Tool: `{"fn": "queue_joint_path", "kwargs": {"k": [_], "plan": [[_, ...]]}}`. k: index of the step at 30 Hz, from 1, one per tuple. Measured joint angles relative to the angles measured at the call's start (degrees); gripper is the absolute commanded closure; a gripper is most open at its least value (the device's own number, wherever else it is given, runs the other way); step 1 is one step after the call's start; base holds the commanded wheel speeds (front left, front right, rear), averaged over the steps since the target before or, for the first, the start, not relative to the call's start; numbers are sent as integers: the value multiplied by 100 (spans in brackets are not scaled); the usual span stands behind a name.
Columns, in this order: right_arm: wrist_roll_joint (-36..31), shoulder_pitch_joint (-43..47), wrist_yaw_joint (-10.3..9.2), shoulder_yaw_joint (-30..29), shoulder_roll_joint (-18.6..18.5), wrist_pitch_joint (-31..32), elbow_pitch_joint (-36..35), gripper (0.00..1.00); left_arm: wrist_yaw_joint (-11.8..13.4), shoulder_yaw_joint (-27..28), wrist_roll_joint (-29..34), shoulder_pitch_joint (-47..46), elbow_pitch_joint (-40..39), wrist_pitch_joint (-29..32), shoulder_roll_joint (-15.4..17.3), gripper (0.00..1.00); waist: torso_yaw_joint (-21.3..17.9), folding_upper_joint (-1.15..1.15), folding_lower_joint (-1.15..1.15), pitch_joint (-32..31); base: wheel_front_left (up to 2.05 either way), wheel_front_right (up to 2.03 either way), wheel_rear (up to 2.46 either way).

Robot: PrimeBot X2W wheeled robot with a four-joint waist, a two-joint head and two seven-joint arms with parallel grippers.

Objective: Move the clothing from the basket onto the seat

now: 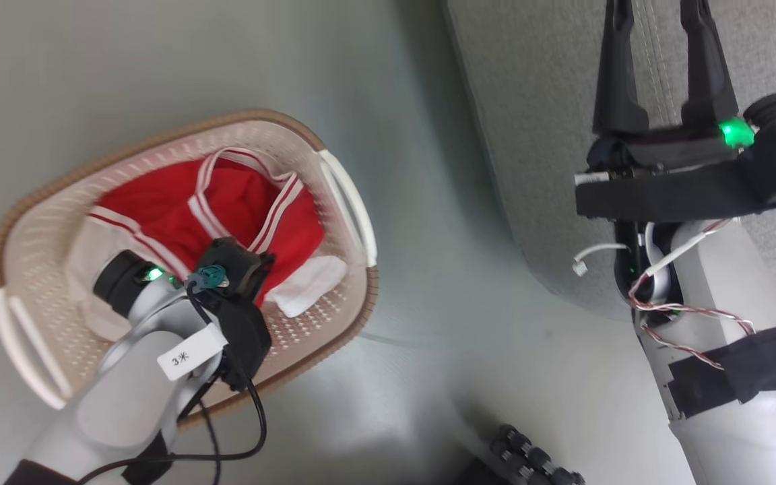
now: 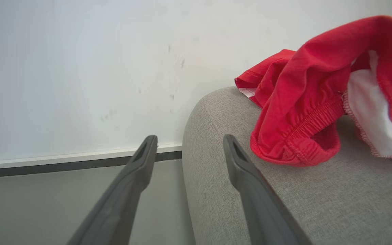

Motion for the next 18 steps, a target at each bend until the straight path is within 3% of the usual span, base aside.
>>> {"fn": "queue_joint_path", "kwargs": {"k": [18], "plan": [[-247, 1124, 49, -315, -503, 1, 443, 0, 0, 355, -589, 504, 16, -1250, -660, 100, 860, -1, -1, -1253, 0, 0, 0]]}}
